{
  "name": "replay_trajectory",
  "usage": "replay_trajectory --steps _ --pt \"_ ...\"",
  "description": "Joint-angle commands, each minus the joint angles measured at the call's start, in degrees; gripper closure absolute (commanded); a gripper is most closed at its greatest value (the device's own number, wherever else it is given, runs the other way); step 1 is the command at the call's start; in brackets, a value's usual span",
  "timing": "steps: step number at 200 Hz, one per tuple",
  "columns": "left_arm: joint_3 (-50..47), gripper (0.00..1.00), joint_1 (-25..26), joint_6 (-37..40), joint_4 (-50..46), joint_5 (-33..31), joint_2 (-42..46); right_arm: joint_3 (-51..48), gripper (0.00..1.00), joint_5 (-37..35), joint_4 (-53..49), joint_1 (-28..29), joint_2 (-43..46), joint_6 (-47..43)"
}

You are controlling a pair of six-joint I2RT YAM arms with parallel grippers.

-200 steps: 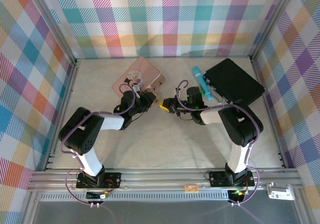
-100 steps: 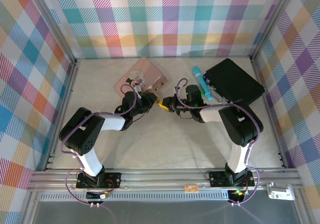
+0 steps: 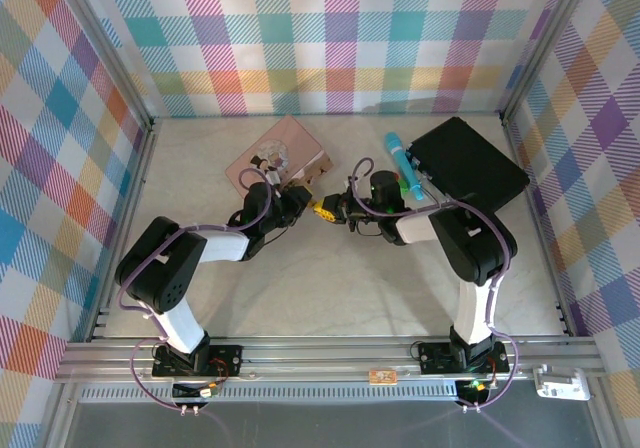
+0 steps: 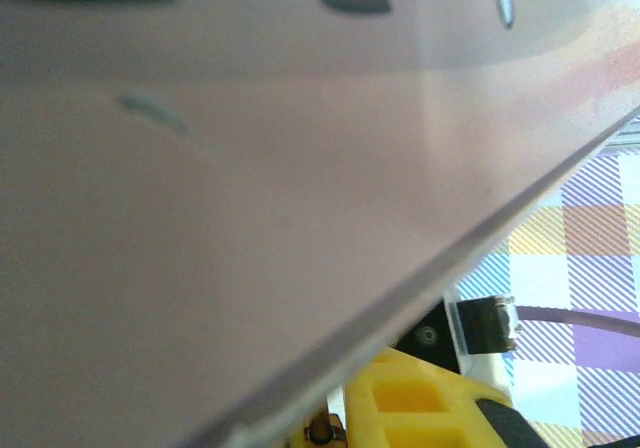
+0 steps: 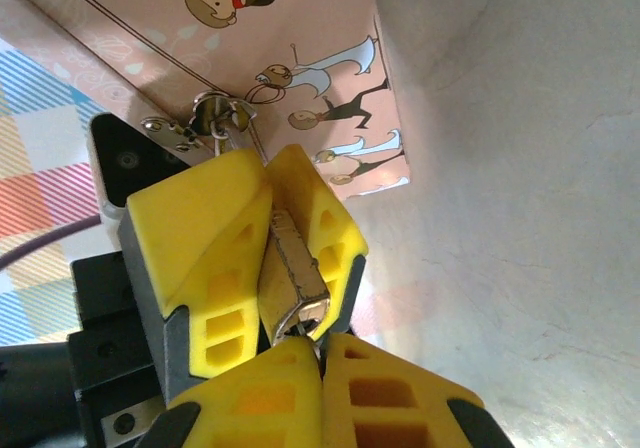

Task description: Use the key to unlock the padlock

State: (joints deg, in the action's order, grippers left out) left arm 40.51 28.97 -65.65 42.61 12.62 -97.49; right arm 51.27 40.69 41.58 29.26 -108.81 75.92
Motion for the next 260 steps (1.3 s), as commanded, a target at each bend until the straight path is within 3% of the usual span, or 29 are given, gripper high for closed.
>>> replay_trajectory --steps 1,42,77,110,166,199,209,260 --pt "0.1 1.00 4.1 1.4 -0.1 12.6 4.6 5.4 1.00 -10.4 -10.0 -0.1 3.5 -12.5" --pt "1.8 1.00 5.5 1.7 -1.0 14.5 5.3 8.6 1.00 -11.6 -13.7 0.6 2.1 -15.0" --pt "1.7 1.00 5.8 2.0 -1.1 15.5 5.4 8.9 1.00 -11.7 -12.7 -0.4 1.1 -9.7" --pt "-0.2 1.00 5.9 3.2 -0.9 12.8 5.7 7.4 1.00 -9.8 -6.0 -0.5 0.4 2.4" --pt "-0.6 1.00 5.5 3.9 8.2 10.2 0.2 1.0 1.00 -8.7 17.0 -0.6 0.0 27.3" --pt "-0.7 1.00 5.1 4.8 14.1 10.1 -3.8 -2.7 1.00 -14.5 38.2 1.2 -4.2 53.9" --pt "-1.1 1.00 5.0 5.6 15.5 9.7 -4.8 -2.4 1.00 -14.5 39.1 2.2 -4.5 60.5" --pt "-3.5 1.00 4.4 1.2 34.8 9.8 -15.6 -0.8 1.00 -21.4 39.1 3.3 1.6 64.5"
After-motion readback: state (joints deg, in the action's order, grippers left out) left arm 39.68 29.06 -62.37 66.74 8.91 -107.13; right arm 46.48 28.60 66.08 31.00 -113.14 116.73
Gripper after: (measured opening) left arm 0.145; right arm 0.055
